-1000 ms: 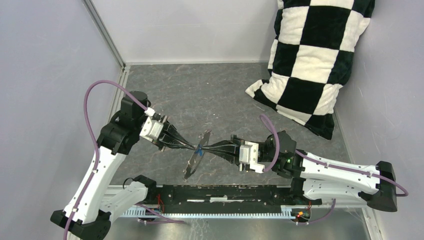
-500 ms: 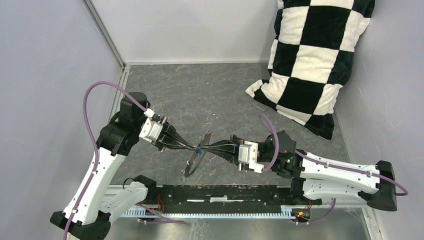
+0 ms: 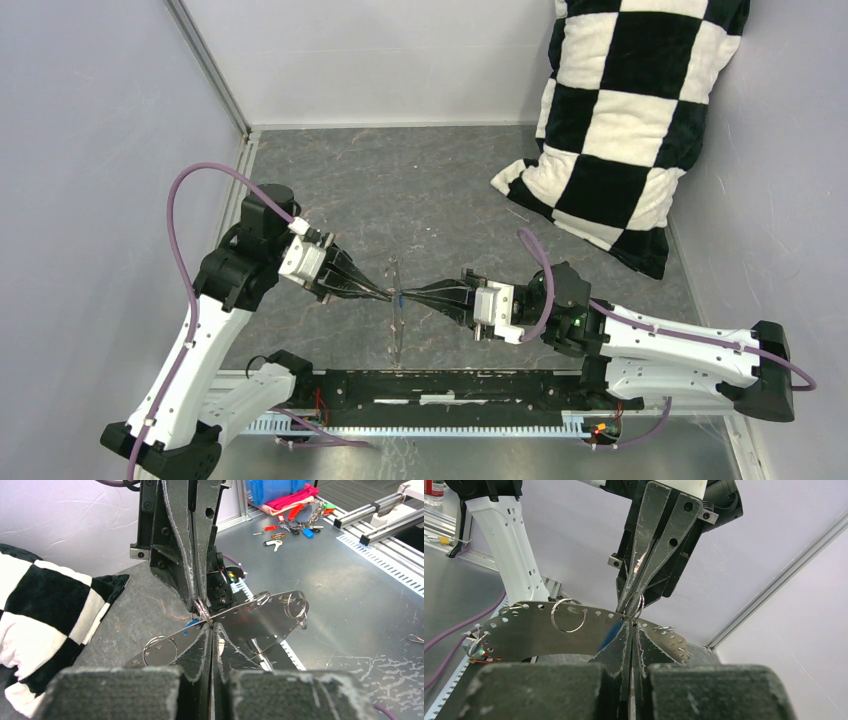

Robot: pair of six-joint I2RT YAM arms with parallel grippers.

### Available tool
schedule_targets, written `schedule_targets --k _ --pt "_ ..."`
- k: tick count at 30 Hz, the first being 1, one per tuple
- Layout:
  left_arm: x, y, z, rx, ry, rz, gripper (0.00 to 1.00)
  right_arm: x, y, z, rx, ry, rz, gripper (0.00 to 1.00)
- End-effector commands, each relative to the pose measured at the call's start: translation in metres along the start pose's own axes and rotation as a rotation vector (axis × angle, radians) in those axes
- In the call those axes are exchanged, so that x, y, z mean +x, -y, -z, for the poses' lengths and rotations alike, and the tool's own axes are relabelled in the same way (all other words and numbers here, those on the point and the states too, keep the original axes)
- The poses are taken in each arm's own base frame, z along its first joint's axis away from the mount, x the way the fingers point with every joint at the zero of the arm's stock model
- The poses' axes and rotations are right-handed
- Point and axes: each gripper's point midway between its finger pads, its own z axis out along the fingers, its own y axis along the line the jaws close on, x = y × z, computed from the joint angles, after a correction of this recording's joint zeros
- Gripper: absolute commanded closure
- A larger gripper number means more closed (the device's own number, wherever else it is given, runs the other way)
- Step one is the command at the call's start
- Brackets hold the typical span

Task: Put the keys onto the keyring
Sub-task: Insert the key onto the keyring.

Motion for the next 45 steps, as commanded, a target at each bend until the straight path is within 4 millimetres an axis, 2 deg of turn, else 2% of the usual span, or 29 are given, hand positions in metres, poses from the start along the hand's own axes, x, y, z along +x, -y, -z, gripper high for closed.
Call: schedule_targets --k 1,22,32,37,41,45 --pt "-0.014 0.012 -0.002 0.054 0.046 -0.012 0.98 -0.018 0.010 0.000 0.027 0.028 0.001 0.99" --pt "-0.014 0.012 -0.002 0.045 0.039 -0.023 0.98 -0.002 -0.006 0.011 -0.013 -0.013 -0.023 0.99" --pt "-0.014 0.012 -0.001 0.041 0.036 -0.031 0.98 -0.003 -0.001 0.010 0.018 0.000 -0.033 0.99" --pt "-0.012 0.011 -0.001 0.027 0.025 -0.026 0.98 0.004 -0.004 0.011 0.018 -0.018 -0.050 0.99" --pt "-0.002 0.008 0.000 0.001 0.002 -0.008 0.98 0.020 0.000 0.020 0.072 -0.073 -0.080 0.99" --pt "0.001 0.007 0.000 -0.004 -0.002 0.008 0.98 0.015 0.002 0.020 0.076 -0.062 -0.075 0.99"
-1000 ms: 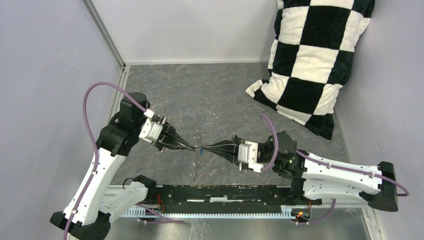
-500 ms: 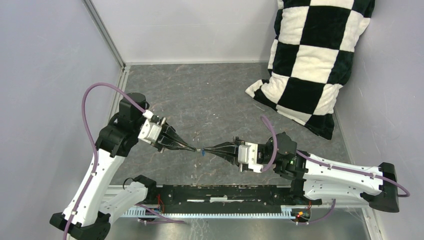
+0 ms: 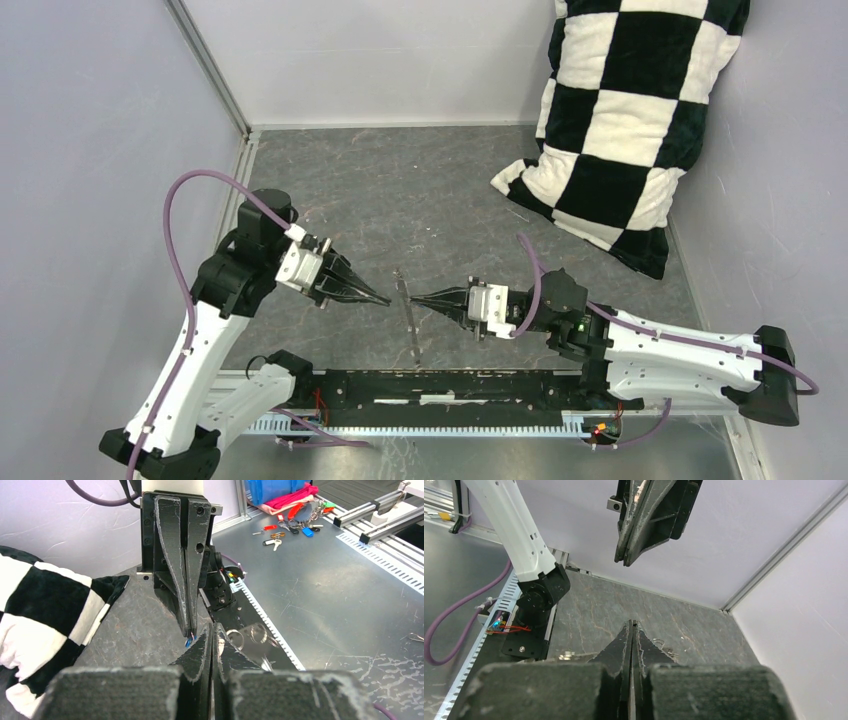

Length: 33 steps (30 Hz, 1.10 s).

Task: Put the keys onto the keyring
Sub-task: Insert the key onto the keyring.

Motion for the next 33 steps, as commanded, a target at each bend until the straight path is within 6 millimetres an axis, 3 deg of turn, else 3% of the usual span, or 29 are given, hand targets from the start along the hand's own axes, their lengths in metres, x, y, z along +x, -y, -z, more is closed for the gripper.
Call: schedule_targets --k 1,4,6,8,20,24,33 --pt "0.004 -0.002 0.000 -0.012 -0.011 0.033 0.98 -0.022 0.016 0.002 0.060 0.057 0.008 1.00" --pt "0.010 -0.005 0.001 -0.038 -0.034 0.060 0.94 -0.027 0.017 0.000 0.057 0.068 0.014 0.99" --pt "0.018 -0.009 0.003 -0.072 -0.062 0.087 0.79 -0.029 0.016 -0.002 0.050 0.074 0.014 0.99" --pt "0.026 -0.014 0.005 -0.108 -0.092 0.116 0.73 -0.032 0.017 -0.003 0.046 0.080 0.018 0.99" --pt "0.065 -0.024 0.013 -0.205 -0.191 0.176 0.63 -0.041 0.018 -0.010 0.023 0.093 0.025 0.99" --pt "0.067 -0.030 0.015 -0.230 -0.204 0.165 0.51 -0.043 0.016 -0.012 0.010 0.097 0.023 0.99" --pt "0.057 -0.026 0.010 -0.185 -0.157 0.174 0.62 -0.048 0.015 -0.017 -0.009 0.112 0.020 0.99"
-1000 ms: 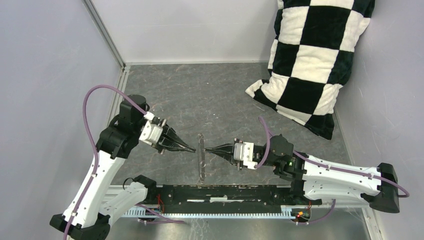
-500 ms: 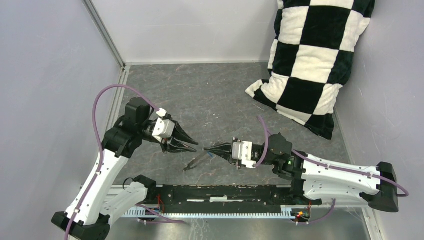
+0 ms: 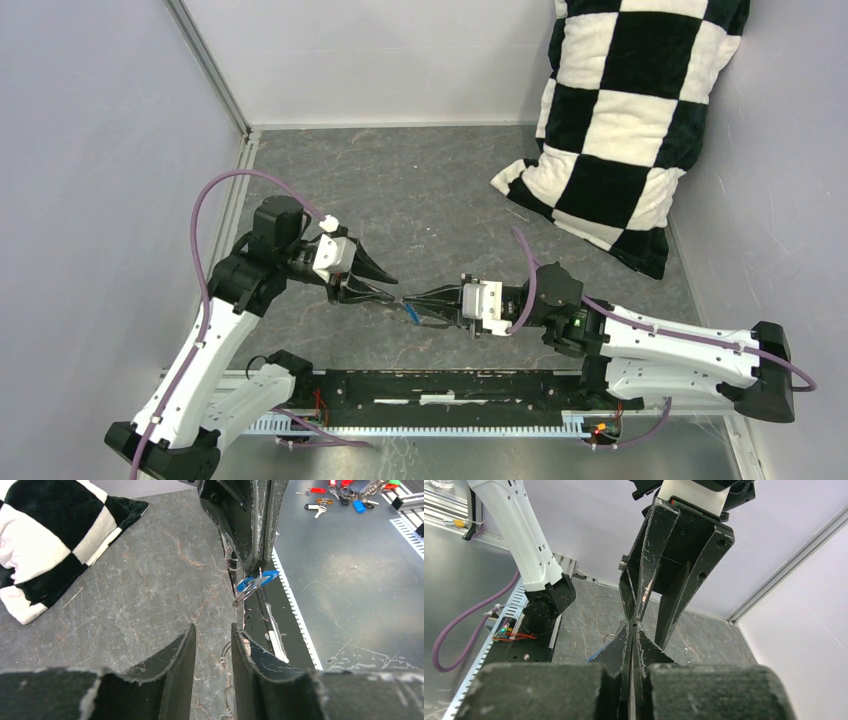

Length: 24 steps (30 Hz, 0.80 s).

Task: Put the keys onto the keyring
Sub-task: Insert the key onto the keyring.

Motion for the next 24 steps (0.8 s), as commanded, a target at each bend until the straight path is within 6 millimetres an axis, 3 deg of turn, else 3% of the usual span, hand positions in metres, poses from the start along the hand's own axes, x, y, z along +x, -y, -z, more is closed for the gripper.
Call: schedule_targets --k 1,12,24 --pt "-0.012 0.006 -0.001 0.037 0.042 0.001 0.64 -0.038 0.015 -0.006 0.027 0.103 0.028 0.99" --pt "-0.025 0.028 -0.001 0.158 0.121 0.044 0.65 -0.040 0.016 -0.008 0.021 0.106 0.030 0.99" --pt "-0.020 0.023 -0.002 0.122 0.096 0.052 0.77 -0.043 0.017 -0.008 0.024 0.115 0.031 0.99"
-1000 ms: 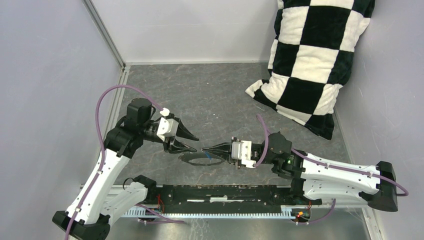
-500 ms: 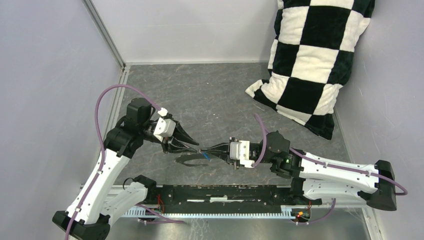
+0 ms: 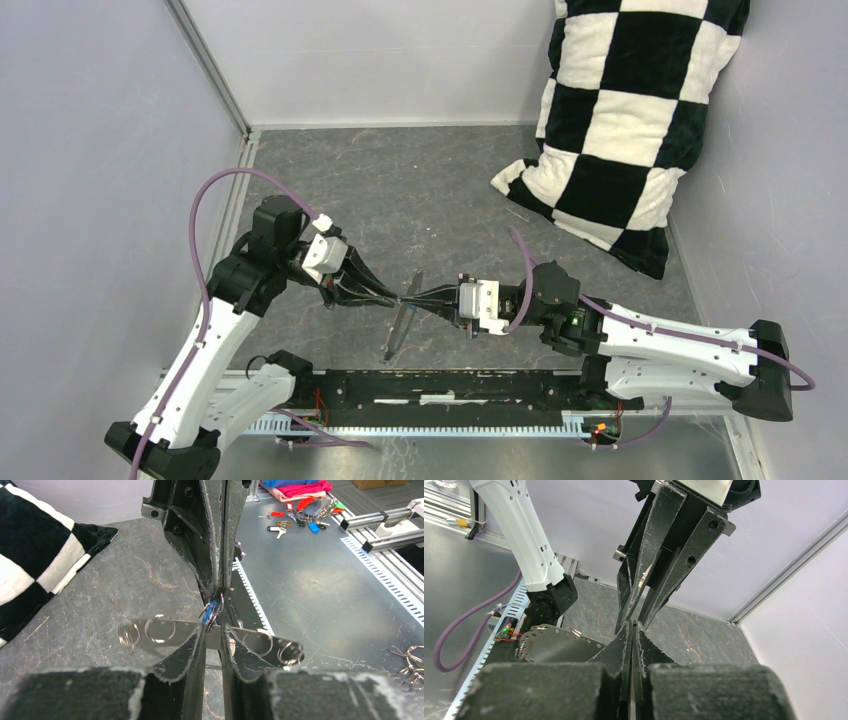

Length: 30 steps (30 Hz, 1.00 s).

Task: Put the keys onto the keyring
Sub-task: Insert the key onto the keyring.

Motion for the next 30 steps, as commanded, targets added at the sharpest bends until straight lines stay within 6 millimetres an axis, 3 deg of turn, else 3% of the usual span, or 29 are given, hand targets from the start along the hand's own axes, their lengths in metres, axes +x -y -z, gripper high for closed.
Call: schedule_targets --k 1,12,23,30 --pt "-0.0013 0.0004 -0.0001 -0.004 0.000 0.011 0.77 -0.0428 0.0176 -0.0035 0.038 0.116 0.034 0.99" --pt "0.0052 0.0012 -0.0004 -0.006 -0.005 0.021 0.73 -0.0450 0.0172 -0.0063 0.032 0.128 0.029 0.99" --pt "0.0009 0.0045 -0.0005 0.010 0.007 -0.001 0.77 -0.0460 0.0166 -0.0095 0.024 0.137 0.023 0.99" --pt "0.0020 0.0091 -0.0004 0.017 0.013 0.000 0.97 -0.0467 0.0183 -0.0089 0.034 0.140 0.026 0.99"
